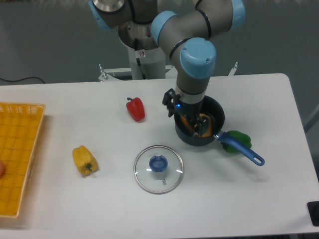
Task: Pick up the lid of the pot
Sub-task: 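Raise the gripper out of the black saucepan, then move the gripper over the blue knob of the glass lid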
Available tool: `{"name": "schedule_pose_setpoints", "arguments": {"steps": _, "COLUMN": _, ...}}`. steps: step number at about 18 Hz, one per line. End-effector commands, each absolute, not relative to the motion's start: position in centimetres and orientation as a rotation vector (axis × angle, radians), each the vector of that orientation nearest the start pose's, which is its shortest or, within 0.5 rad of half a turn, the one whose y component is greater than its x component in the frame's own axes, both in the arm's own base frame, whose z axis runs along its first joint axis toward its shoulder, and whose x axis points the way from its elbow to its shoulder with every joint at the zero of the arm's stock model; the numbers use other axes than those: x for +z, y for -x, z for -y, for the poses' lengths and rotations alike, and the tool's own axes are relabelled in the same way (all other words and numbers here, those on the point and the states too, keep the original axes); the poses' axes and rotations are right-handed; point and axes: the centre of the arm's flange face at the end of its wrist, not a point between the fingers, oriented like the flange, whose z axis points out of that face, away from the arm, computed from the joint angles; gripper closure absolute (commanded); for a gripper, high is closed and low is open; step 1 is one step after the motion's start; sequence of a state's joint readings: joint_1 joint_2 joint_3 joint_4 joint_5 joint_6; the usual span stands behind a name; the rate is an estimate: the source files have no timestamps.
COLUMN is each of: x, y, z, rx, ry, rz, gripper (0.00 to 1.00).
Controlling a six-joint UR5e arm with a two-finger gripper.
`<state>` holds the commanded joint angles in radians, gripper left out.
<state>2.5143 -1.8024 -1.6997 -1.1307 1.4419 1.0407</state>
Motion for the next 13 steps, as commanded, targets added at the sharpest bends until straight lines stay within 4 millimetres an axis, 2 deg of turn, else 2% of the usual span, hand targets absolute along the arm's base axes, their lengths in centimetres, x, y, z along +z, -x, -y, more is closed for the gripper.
{"name": "schedule_pose_setpoints", "arguments": {"steps": 5, "x": 31.9, "y": 36.4, "z": -48.3, "rx": -0.009, "ry": 3.033, "rz": 0.154, "gripper": 0.0}}
{"name": "schedule_pose_setpoints", "arguments": {"steps": 10, "x": 29.1, "y": 36.2, "z": -49.1, "rx": -0.058, "ry": 3.037, "rz": 0.417, "gripper": 0.0}}
{"name": "schedule_pose_setpoints", "arguments": {"steps": 13, "x": 28.0, "y": 37.1, "z": -50.0, "rx": -0.021, "ry": 2.964, "rz": 0.641, "gripper": 0.0}}
